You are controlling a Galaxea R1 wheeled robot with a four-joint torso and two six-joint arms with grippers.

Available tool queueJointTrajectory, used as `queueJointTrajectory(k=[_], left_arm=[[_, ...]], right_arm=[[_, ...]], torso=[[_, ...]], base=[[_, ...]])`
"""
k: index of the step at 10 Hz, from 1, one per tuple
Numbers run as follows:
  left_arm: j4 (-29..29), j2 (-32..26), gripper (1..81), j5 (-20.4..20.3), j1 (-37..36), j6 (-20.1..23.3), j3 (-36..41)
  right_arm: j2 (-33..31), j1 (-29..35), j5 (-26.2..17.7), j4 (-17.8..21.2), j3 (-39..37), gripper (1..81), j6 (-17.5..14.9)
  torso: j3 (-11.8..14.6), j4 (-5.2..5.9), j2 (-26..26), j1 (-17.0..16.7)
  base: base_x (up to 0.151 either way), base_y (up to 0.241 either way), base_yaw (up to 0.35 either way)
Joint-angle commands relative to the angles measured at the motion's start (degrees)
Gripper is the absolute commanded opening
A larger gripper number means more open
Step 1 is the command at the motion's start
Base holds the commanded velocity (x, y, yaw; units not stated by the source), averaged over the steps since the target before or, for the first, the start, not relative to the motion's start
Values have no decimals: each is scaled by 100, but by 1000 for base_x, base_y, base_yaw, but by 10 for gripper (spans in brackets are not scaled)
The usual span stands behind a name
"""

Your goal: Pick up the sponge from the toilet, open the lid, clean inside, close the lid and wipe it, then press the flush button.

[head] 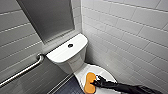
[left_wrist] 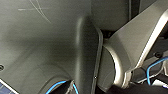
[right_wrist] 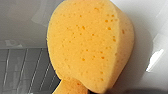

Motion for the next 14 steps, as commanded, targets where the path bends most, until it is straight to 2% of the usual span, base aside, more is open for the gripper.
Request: queueJointTrajectory(k=[1, 4, 10, 14], left_arm=[[-42, -68, 811, 447, 39, 19, 103], [-24, -50, 811, 421, 39, 19, 112], [-15, -68, 811, 421, 39, 19, 103], [2, -33, 811, 421, 21, 19, 112]], right_arm=[[-701, 160, -612, -5, 655, 10, 12], [-1703, -94, -445, 4, 1587, 10, 12], [-2986, -762, -234, 13, 2140, 10, 21], [-4146, -1342, 293, 48, 2738, 10, 100]], torso=[[0, 0, 0, 0], [0, 0, 0, 0], [0, 0, 0, 0], [0, 2, 0, 0]], base=[[0, 0, 0], [0, 0, 0], [0, 0, 0], [0, 0, 0]])
